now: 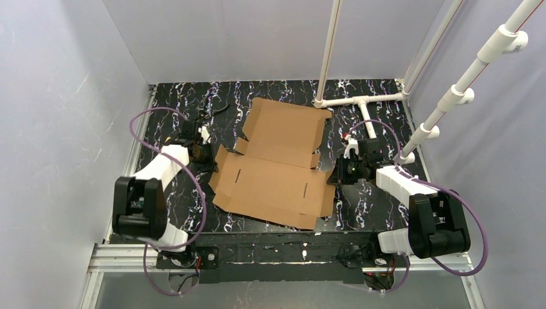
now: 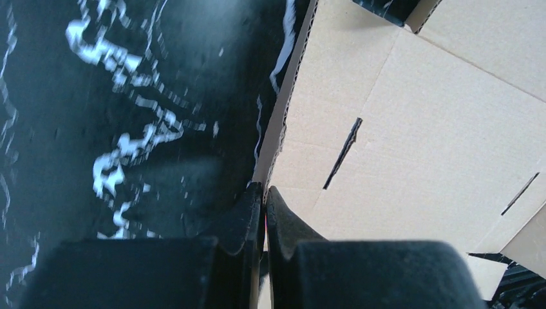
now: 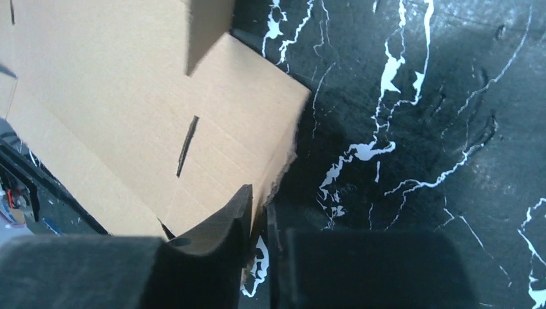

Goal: Fold the paper box

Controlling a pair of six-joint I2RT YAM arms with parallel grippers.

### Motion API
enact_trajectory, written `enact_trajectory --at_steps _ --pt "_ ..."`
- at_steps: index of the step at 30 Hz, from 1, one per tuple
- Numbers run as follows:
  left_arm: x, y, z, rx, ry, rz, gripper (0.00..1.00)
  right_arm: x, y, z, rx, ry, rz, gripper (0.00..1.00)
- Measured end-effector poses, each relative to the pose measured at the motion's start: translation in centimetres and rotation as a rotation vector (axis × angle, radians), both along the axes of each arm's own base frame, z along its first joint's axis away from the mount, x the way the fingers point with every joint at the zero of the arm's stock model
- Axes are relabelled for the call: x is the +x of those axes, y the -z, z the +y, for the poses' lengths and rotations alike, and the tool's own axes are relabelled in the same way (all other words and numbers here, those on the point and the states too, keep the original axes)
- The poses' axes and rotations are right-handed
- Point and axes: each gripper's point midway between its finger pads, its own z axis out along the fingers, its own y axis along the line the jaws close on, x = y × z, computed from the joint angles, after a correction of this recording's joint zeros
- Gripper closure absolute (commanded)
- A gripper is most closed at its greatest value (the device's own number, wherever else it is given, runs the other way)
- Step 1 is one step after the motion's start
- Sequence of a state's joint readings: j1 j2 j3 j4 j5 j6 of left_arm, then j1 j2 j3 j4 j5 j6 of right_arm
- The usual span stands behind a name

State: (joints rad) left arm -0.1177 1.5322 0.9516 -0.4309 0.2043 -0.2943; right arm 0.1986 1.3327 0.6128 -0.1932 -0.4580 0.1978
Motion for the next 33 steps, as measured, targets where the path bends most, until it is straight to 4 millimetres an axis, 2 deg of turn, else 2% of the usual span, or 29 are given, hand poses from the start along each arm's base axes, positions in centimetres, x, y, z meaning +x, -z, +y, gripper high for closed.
enact_trajectory --at_steps 4,10,12,15,19,23,27,30,31,33 --pt "-2.6 -1.5 0.7 -0.007 -0.088 -0.023 1.00 0.0 -0.2 -0.3 -0.017 0.011 -0.008 0.94" --pt "-5.9 -5.2 0.5 -0.090 -0.206 -0.131 1.00 0.4 -4.0 0.0 0.004 -0.016 -0.165 0.99" --pt "-6.8 -5.8 0.5 -0.118 -0.242 -0.160 1.00 0.3 -4.6 0.4 -0.002 -0.044 -0.201 0.99" --pt "-8.2 -5.4 0.4 -0.151 -0.291 -0.159 1.00 0.3 -4.5 1.0 -0.037 -0.095 -0.210 0.99" --pt "-9.7 -3.6 0.3 -0.176 -0.345 -0.112 1.00 1.4 -4.1 1.5 -0.134 -0.170 -0.222 0.99" --pt "-9.9 -2.6 -0.1 -0.209 -0.372 -0.076 1.00 4.2 -4.4 1.4 -0.257 -0.241 -0.268 0.99" --pt "-9.4 -2.5 -1.1 -0.263 -0.375 -0.055 1.00 7.7 -5.1 1.5 -0.348 -0.311 -0.321 0.98" --pt "-9.1 -2.7 -2.1 -0.312 -0.355 -0.061 0.89 10.3 -5.1 2.0 -0.391 -0.368 -0.332 0.93" --pt "-9.2 -2.7 -2.5 -0.323 -0.344 -0.059 0.82 11.1 -4.9 2.2 -0.402 -0.385 -0.330 0.89" --pt "-9.6 -2.7 -3.4 -0.355 -0.316 -0.050 0.61 12.6 -4.2 2.6 -0.420 -0.423 -0.311 0.78"
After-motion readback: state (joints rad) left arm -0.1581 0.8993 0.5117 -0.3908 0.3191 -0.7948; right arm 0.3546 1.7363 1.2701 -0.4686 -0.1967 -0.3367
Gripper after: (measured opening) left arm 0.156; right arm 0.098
